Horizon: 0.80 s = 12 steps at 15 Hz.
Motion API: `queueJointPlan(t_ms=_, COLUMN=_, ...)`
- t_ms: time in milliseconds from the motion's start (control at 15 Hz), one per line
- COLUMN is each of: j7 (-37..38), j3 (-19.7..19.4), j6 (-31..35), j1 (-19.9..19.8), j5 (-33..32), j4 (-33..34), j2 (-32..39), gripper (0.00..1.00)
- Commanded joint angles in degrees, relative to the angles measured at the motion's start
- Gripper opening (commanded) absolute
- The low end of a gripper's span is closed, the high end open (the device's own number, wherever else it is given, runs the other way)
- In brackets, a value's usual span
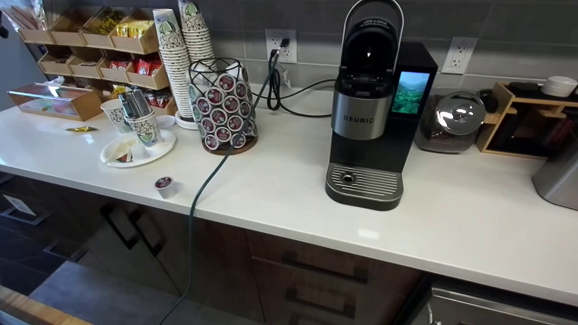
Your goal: Pick up one yellow sachet from the topmost second tray from the right and put it in the paper cup on the left
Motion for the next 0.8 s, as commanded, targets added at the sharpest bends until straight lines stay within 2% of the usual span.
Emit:
queueJointPlan(t_ms=0, j7=8.83, j3=6.41, j6=-0.64, j1=-5.22, j5=-5.08, j4=10.54, j2=11.85, gripper=1.00)
queueJointPlan(t_ms=200, j7=15.77, j3=9.51, j6=-2.13, j1=-9.52, j5=-9.81, j4=17.89, j2=18.88, gripper=1.00)
queueJointPlan(t_ms=333, j7=16.64, j3=9.02, j6=-2.18, j1=-9.04, j5=-9.06, j4=22.46, j2=23.48, gripper=1.00)
queueJointPlan(t_ms=400, j7=14.25, j3=7.84, j6=-0.42, j1=-7.78, j5=-8.04, j4=17.05, j2=18.27, gripper=1.00)
queueJointPlan(t_ms=667, j7=14.19, j3=7.67, j6=-0.40, j1=-7.82, j5=-8.00, j4=18.66, j2=20.02, gripper=1.00)
queueJointPlan(t_ms=733, j7=20.42, j3=9.93, j6=3.76, j1=-11.05, j5=-13.34, j4=17.64, j2=20.43, gripper=1.00)
